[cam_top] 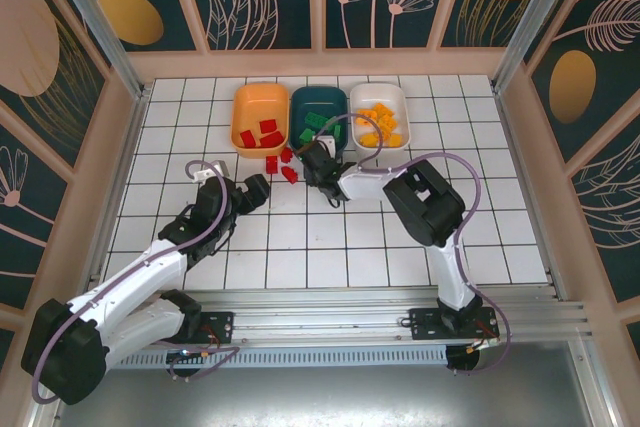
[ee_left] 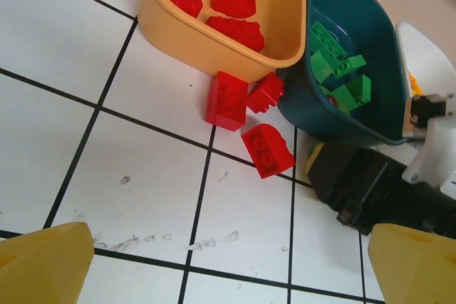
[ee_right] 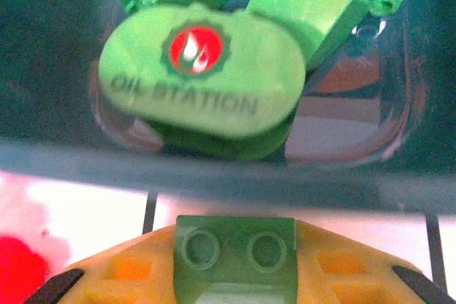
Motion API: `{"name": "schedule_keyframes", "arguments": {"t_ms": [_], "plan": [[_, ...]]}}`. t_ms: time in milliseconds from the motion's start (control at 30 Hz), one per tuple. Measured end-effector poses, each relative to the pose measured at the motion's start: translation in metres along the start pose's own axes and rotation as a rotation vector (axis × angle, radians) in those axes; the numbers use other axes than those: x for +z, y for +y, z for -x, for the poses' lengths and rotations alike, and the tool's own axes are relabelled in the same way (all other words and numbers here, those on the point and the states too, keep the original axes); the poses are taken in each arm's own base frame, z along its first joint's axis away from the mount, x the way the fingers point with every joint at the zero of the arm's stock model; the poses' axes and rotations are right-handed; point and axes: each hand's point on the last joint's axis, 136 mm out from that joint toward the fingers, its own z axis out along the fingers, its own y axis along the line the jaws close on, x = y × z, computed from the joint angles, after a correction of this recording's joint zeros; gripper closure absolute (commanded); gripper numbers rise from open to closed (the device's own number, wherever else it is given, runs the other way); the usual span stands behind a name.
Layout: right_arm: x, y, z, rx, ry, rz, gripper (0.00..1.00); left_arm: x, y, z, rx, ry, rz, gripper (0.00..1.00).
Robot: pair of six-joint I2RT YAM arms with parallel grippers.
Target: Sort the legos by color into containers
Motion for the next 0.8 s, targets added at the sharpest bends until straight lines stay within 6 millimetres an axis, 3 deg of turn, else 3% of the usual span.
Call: {"name": "schedule_keyframes", "arguments": {"t_ms": [100, 167, 300, 367, 467, 533, 633, 800], "plan": [[-0.018, 0.003, -0.003, -0.023, -0.002, 0.017, 0.68, 0.002, 0.002, -0.002, 0.003, 0.006, 0.01, 0.02], [-0.034, 0.007, 0.007, -0.029, -0.025, 0.038, 0.68, 0.006, 0.005, -0.006, 0.008, 0.018, 0.024, 0.02], [-0.068, 0.012, 0.054, 0.01, -0.118, 0.102, 0.68, 0.017, 0.01, -0.021, 0.024, 0.08, 0.045, 0.05], [-0.071, 0.009, 0.083, 0.036, -0.159, 0.12, 0.68, 0.024, 0.01, -0.032, 0.036, 0.128, 0.043, 0.1], [-0.058, -0.002, 0.122, 0.071, -0.19, 0.128, 0.66, 0.04, 0.009, -0.051, 0.043, 0.217, 0.049, 0.1], [-0.038, -0.01, 0.141, 0.09, -0.195, 0.129, 0.6, 0.05, 0.005, -0.058, 0.043, 0.255, 0.046, 0.1], [-0.011, -0.026, 0.147, 0.092, -0.162, 0.114, 0.37, 0.063, -0.007, -0.06, 0.031, 0.288, 0.035, 0.13], [0.004, -0.038, 0.138, 0.082, -0.096, 0.091, 0.33, 0.093, -0.036, -0.057, -0.009, 0.333, 0.006, 0.22]]}}
